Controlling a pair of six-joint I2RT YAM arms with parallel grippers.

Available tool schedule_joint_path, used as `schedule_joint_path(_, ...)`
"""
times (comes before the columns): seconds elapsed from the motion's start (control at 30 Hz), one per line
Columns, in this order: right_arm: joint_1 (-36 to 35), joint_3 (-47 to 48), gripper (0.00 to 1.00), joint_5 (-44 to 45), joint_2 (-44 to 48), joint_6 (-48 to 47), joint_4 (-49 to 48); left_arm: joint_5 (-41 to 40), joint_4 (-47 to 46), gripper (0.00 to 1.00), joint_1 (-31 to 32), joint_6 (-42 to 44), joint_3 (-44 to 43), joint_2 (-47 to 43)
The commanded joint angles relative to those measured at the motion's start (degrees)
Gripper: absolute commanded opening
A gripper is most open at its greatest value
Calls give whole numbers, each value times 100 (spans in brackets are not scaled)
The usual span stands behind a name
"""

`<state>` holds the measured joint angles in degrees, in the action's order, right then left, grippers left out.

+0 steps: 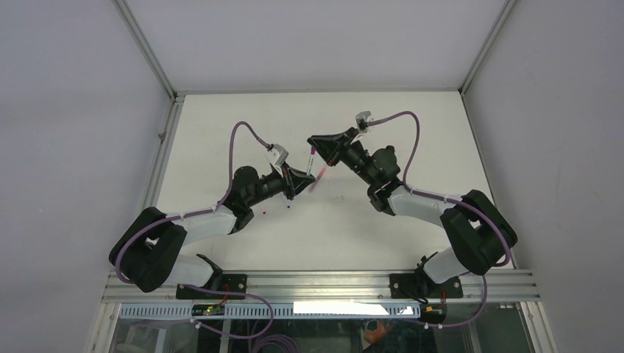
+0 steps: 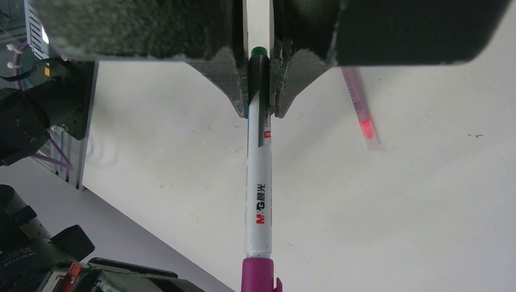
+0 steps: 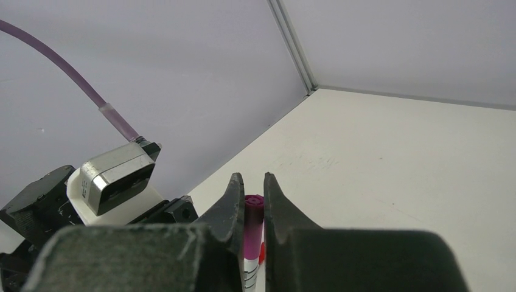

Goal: Insert the pens into the pen caps

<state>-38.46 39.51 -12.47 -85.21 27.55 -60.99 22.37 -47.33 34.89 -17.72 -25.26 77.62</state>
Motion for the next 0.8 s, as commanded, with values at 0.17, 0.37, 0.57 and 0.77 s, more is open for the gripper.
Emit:
schedule_joint_path(0.17, -56, -61, 0, -2, -93, 48, -2, -214, -214, 0, 13, 613, -798, -189)
schedule_joint_path(0.37, -204, -214, 0, -41, -266, 171, 86, -279, -378, 0, -34, 739, -1053, -142)
schedule_joint_path(0.57, -387, -368, 0, -120, -617, 174, -119, -268, -926, 0, -83, 698, -1040, -53)
schedule_joint_path(0.77, -492, -501, 0, -251, -965, 260, -311, -292, -1076, 0, -148, 767, -1065, -160)
